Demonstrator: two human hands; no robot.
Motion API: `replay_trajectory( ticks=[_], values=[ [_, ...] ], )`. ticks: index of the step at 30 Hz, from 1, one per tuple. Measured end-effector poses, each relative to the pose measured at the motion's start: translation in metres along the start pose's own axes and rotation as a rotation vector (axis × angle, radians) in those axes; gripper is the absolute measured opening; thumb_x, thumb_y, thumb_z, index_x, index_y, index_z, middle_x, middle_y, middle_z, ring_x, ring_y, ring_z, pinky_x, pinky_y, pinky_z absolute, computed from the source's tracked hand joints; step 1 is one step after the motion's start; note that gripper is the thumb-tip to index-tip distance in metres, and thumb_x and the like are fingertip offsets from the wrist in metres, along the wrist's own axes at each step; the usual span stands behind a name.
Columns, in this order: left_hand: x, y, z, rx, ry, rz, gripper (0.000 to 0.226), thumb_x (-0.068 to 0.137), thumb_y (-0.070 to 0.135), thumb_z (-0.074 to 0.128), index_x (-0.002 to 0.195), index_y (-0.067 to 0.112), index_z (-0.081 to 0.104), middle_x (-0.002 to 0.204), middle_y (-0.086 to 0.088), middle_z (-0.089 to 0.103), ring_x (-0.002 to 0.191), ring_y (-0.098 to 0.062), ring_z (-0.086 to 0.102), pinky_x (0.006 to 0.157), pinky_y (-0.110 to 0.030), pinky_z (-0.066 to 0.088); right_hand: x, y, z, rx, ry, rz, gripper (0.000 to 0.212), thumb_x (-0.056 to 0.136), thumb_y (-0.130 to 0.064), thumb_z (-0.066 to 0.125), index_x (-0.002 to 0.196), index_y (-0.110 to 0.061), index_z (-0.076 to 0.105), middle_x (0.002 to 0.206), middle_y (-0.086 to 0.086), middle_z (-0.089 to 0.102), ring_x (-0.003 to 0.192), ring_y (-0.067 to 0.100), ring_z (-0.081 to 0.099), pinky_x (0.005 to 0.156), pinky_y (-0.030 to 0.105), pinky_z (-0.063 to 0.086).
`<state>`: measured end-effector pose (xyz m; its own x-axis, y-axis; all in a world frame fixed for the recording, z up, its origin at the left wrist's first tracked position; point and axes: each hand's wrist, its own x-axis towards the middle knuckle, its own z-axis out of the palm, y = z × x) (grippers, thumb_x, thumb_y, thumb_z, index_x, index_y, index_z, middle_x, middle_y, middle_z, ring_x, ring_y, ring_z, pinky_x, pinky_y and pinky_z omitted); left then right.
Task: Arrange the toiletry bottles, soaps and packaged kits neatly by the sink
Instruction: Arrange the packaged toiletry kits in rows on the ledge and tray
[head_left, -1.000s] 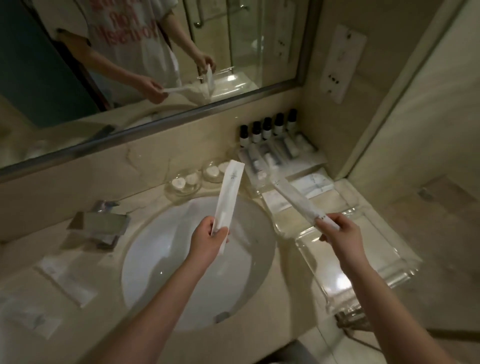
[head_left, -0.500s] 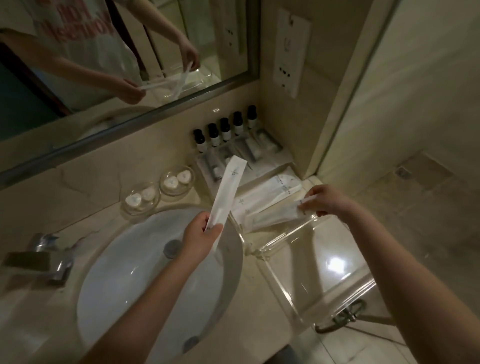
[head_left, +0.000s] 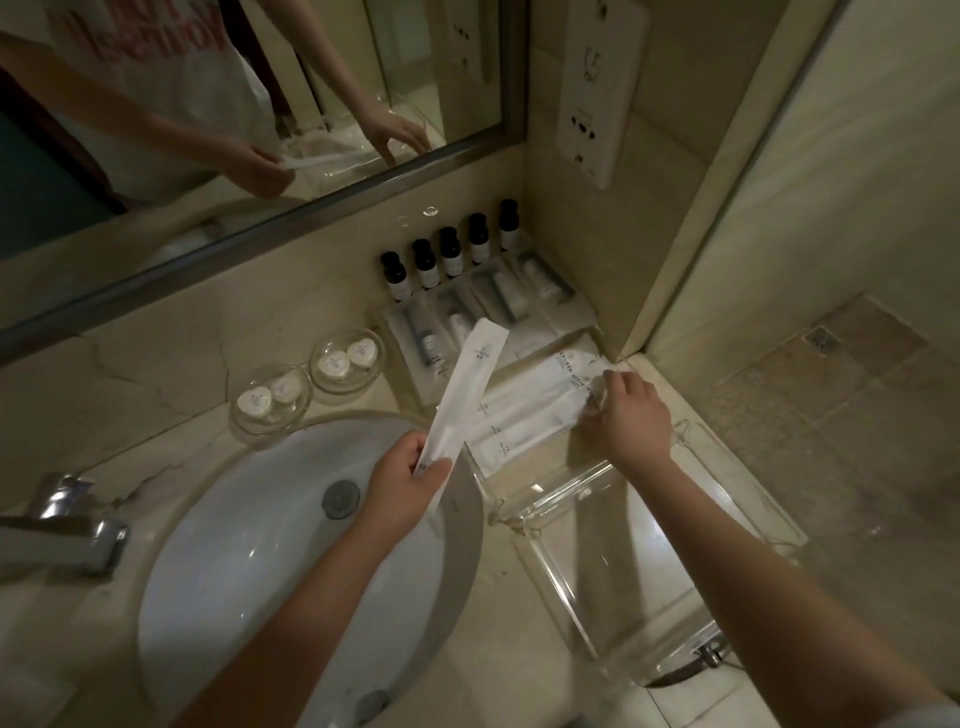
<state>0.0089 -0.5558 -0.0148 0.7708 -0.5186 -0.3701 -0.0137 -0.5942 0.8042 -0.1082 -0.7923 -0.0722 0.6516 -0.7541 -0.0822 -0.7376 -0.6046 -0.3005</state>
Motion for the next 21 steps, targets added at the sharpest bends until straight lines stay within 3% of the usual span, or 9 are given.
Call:
replay_trajectory(
  ticks=[3,8,14,17,19,21],
  values=[
    [0.002,-0.001,0.001,-0.031,-0.012,0.007,0.006,0.086,0.011,0.059,0.091,0.011,0.056,0.086,-0.016,0.064,0.077,-0.023,0.058,0.065,-0.028,0.043,-0.014,-0.001,0.004,0.031,0.072,-0.067,0.051,0.084,-0.024,0.063,0.130,-0.008,0.048,0.141,0.020,0.045,0.129,0.039,0.042,0.098,0.049,0.040],
    [0.004,-0.005,0.001,-0.022,-0.016,0.020,0.005,0.086,0.012,0.060,0.088,0.012,0.056,0.082,-0.013,0.063,0.073,-0.020,0.056,0.064,-0.028,0.042,-0.030,-0.002,0.014,-0.111,-0.164,-0.259,0.042,0.094,-0.038,0.042,0.135,-0.027,0.041,0.154,0.009,0.027,0.143,0.031,0.021,0.111,0.049,0.021],
    [0.005,-0.007,0.005,-0.006,-0.027,0.006,0.009,0.085,0.014,0.060,0.090,0.007,0.057,0.083,-0.012,0.063,0.073,-0.020,0.057,0.063,-0.027,0.042,-0.026,-0.005,0.012,-0.176,-0.260,-0.283,0.046,0.098,-0.042,0.031,0.143,-0.030,0.029,0.159,0.008,0.013,0.146,0.029,0.010,0.115,0.046,0.016],
    [0.010,-0.003,0.007,0.031,-0.072,0.021,0.004,0.085,0.013,0.061,0.086,0.010,0.058,0.082,-0.008,0.063,0.074,-0.020,0.057,0.064,-0.028,0.043,-0.025,-0.008,0.002,0.021,-0.123,-0.254,0.048,0.096,-0.036,0.043,0.142,-0.024,0.037,0.153,0.012,0.030,0.140,0.031,0.029,0.111,0.045,0.028],
    [0.016,0.005,0.008,0.068,-0.129,0.051,0.004,0.083,0.011,0.063,0.084,0.011,0.059,0.082,-0.008,0.064,0.074,-0.019,0.058,0.068,-0.029,0.043,-0.024,-0.011,-0.010,0.297,0.024,-0.186,0.048,0.094,-0.032,0.050,0.140,-0.020,0.042,0.146,0.011,0.042,0.133,0.030,0.040,0.105,0.042,0.036],
    [0.023,0.014,0.009,0.098,-0.213,0.116,0.008,0.080,0.009,0.067,0.079,0.010,0.059,0.076,-0.005,0.060,0.069,-0.013,0.054,0.069,-0.028,0.041,-0.020,-0.016,-0.026,0.562,0.030,-0.107,0.054,0.092,-0.036,0.054,0.142,-0.024,0.037,0.146,0.005,0.042,0.131,0.023,0.041,0.104,0.042,0.038]
  ],
)
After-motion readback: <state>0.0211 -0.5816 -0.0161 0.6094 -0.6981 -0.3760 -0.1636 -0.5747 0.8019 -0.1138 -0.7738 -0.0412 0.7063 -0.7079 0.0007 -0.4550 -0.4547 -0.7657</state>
